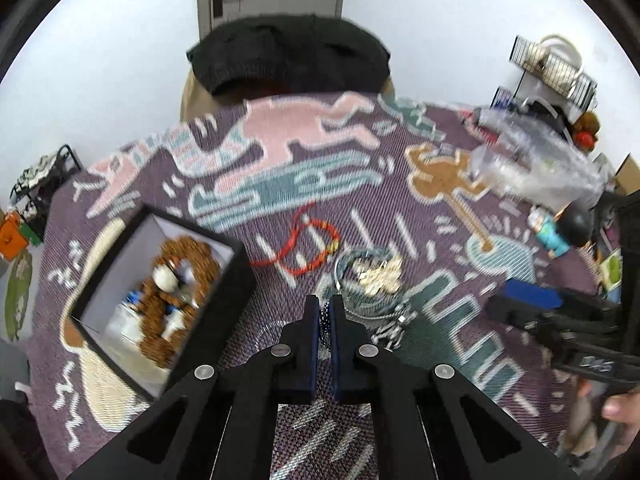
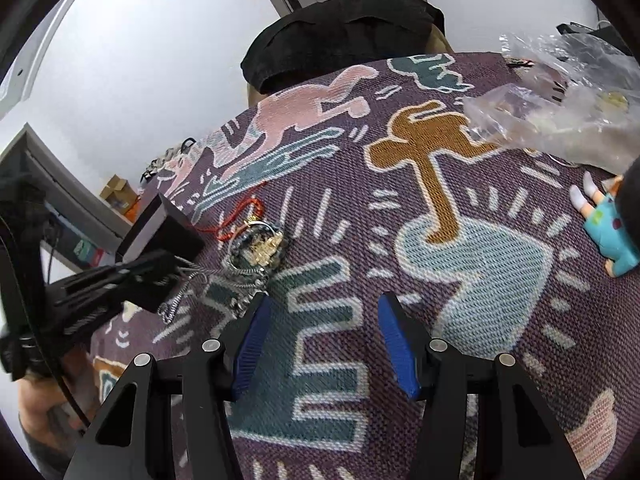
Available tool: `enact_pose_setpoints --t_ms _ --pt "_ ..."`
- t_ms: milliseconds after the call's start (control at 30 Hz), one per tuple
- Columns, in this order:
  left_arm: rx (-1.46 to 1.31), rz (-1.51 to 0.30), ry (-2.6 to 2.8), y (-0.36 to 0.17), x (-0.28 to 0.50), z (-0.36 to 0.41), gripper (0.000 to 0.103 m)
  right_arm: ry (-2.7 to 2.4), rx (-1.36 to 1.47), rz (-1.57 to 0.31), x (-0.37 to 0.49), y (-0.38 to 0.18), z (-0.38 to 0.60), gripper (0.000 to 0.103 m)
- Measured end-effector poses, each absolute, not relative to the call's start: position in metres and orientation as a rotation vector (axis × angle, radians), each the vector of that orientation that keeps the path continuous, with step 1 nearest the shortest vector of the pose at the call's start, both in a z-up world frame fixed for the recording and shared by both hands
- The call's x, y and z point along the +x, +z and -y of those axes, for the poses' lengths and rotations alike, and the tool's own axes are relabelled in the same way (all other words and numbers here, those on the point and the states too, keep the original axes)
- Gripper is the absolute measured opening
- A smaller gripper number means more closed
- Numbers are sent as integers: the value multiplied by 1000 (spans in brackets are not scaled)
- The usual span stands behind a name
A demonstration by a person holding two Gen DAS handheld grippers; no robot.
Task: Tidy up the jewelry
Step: 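Close the left tool on the silver chains beside the butterfly pendant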
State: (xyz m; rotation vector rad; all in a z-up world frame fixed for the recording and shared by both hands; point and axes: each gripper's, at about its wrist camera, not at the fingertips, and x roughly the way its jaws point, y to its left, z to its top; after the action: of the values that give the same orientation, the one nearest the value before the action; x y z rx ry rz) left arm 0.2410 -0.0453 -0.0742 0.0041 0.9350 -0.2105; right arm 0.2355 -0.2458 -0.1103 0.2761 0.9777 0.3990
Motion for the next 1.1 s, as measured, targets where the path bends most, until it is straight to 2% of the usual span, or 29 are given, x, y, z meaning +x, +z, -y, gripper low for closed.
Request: enact_pose_setpoints --t_ms 567,667,733,1100 --pt "-16 -717 -170 35 221 14 4 453 232 -1003 271 -105 201 54" --pt "-22 -696 -158 46 219 6 4 451 214 -1030 277 -111 192 47" --pt "-24 -683 -149 52 218 1 4 454 197 -1048 279 -114 185 38" --pt "-27 -655 -132 63 210 -13 4 364 49 -1080 281 -130 153 35"
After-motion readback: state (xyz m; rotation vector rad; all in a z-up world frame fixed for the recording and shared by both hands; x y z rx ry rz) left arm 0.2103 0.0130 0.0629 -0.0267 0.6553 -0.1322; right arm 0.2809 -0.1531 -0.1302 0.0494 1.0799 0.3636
